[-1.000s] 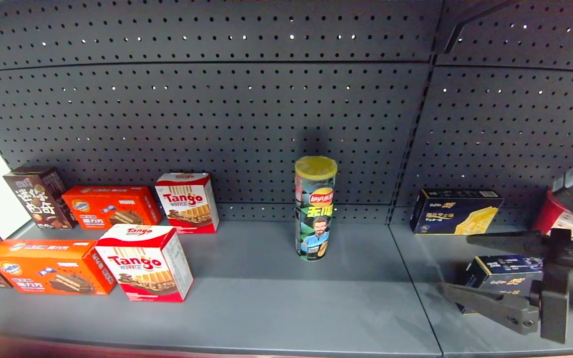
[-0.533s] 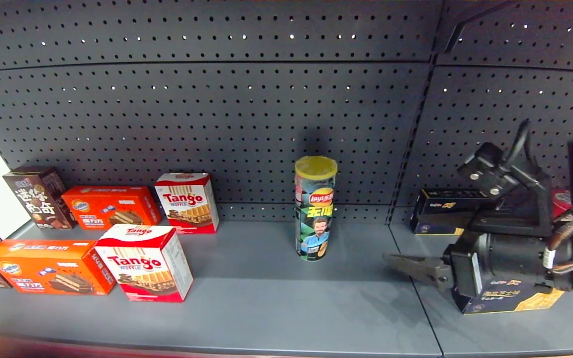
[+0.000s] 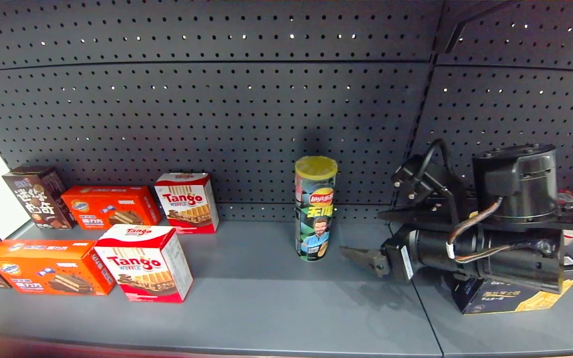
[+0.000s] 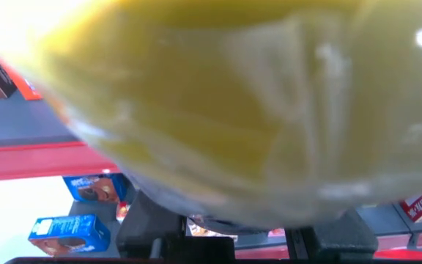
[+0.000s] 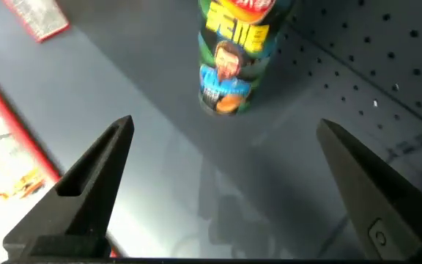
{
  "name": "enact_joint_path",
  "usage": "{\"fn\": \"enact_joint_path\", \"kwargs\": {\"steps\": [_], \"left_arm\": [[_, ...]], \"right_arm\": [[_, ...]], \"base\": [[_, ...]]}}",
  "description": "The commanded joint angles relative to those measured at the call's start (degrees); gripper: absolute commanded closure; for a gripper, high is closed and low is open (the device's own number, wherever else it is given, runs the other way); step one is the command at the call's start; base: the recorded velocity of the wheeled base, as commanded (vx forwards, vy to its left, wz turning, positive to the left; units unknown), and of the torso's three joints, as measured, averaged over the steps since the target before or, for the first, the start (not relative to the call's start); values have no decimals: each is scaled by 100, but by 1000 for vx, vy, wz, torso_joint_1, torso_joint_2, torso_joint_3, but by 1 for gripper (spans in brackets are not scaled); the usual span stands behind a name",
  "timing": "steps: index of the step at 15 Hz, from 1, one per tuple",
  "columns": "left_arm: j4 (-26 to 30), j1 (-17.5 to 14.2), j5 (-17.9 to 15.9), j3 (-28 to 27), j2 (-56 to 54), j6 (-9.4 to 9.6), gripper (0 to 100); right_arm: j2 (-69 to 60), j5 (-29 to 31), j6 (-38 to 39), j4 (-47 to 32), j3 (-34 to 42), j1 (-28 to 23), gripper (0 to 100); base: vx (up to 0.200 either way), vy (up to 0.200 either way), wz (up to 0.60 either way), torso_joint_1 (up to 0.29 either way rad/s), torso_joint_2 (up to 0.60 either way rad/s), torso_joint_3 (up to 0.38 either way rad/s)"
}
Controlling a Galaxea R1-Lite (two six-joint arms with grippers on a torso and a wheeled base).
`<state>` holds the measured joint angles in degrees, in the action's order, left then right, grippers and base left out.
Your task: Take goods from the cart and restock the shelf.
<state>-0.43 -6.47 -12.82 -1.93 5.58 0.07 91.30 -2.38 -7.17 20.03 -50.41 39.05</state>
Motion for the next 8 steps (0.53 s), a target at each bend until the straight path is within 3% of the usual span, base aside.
{"fn": "enact_joint_path", "kwargs": {"steps": [1,6,8], "left_arm": [[-1,-3,-1,52,4,1,100],[-1,-3,-1,70,4,1,100],[-1,-3,8,70,4,1,100]], "right_arm": [[442,-8,5,256,-30,-11,0],[934,-123,-13,581,-435,-407,0],[1057,-659,-13,748,-628,-530,0]], "base": [[0,0,0,0,0,0],[0,0,0,0,0,0],[0,0,0,0,0,0]]}}
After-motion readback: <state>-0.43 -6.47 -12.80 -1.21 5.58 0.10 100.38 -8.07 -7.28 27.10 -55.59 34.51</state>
